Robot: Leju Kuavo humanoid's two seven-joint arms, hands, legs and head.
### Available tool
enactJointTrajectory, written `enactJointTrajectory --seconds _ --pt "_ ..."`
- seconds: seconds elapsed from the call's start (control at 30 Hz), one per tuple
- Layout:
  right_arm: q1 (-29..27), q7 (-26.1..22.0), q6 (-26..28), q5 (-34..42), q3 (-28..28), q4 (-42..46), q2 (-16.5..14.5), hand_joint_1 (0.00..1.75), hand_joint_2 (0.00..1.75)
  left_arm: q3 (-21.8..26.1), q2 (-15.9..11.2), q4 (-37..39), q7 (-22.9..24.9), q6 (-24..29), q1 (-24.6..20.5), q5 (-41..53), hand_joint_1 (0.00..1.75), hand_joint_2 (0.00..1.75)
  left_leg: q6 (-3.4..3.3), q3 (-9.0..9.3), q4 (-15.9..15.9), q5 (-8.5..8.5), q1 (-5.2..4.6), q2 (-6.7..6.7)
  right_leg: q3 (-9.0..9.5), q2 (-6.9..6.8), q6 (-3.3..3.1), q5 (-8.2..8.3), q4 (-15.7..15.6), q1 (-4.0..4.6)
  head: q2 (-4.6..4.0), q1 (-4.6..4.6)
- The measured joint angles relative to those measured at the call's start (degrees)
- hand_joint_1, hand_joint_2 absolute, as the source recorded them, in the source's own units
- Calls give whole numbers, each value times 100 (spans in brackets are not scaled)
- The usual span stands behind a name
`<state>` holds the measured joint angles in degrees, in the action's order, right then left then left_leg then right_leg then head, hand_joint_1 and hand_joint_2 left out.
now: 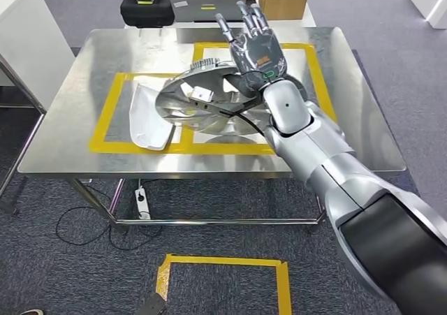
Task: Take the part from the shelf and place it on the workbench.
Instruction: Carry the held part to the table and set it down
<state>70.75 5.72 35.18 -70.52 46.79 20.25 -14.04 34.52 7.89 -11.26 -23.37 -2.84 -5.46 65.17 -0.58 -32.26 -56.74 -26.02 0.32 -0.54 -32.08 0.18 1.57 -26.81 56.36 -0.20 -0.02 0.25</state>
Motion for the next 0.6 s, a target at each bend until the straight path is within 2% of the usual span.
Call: enactJointTrajectory --seconds 0.07,0.13,0.23,0.27,0.3,0.33,0.4,0.43,0.47,0.53,0.6 --pt "-166 -12 243 -49 -237 149 20 0 0 -43 8 -1 0 18 2 1 0 0 57 -25 -12 -3 11 4 -25 -5 -61 31 -14 -6 0 -2" --pt "-380 -21 342 -207 -504 425 44 0 0 -70 16 -1 0 38 4 0 0 0 110 -146 -261 -175 20 13 -14 -20 -122 47 -45 -31 0 -21" --pt "-779 -90 398 -411 -955 899 61 0 0 -79 32 -1 2 64 15 -3 0 0 164 -694 -1378 -658 34 21 -10 -30 -174 26 -45 -26 0 -52" --pt "-898 -108 399 -446 -1088 1026 65 0 0 -81 33 -1 2 68 21 -3 0 0 167 -838 -1638 -703 35 21 -7 -30 -181 13 -38 -19 0 -51" --pt "-992 -117 399 -464 -1200 1129 71 0 0 -84 35 -1 2 68 26 -4 0 0 160 -889 -1677 -627 34 22 -3 -28 -184 -3 -28 -14 0 -52" --pt "-1058 -124 400 -475 -1289 1214 76 0 0 -86 35 -1 2 69 29 -4 0 0 144 -832 -1477 -437 33 22 5 -22 -182 -23 -13 -10 0 -51" --pt "-1147 -157 402 -522 -1441 1369 84 0 0 -92 34 -2 3 79 28 -7 0 0 85 -553 -746 16 21 21 19 -9 -167 -72 16 3 0 -50" --pt "-1207 -199 411 -595 -1522 1460 86 0 0 -94 36 -1 4 90 27 -12 0 0 52 -429 -436 148 8 22 14 -2 -152 -90 29 13 0 -50" --pt "-1299 -256 420 -698 -1613 1566 89 0 0 -96 38 -1 5 104 23 -19 0 0 21 -359 -251 180 -5 24 -2 -1 -130 -99 38 20 0 -50" --pt "-1598 -409 439 -979 -1832 1863 93 0 0 -99 43 -1 4 128 22 -32 0 0 -22 -332 -147 123 -20 39 -31 -15 -76 -103 39 27 0 -50" --pt "-1930 -585 444 -1209 -2065 2187 92 0 0 -107 55 -2 -1 146 26 -36 0 0 -64 -305 -90 109 9 58 -84 -32 -14 -180 87 23 0 -45"
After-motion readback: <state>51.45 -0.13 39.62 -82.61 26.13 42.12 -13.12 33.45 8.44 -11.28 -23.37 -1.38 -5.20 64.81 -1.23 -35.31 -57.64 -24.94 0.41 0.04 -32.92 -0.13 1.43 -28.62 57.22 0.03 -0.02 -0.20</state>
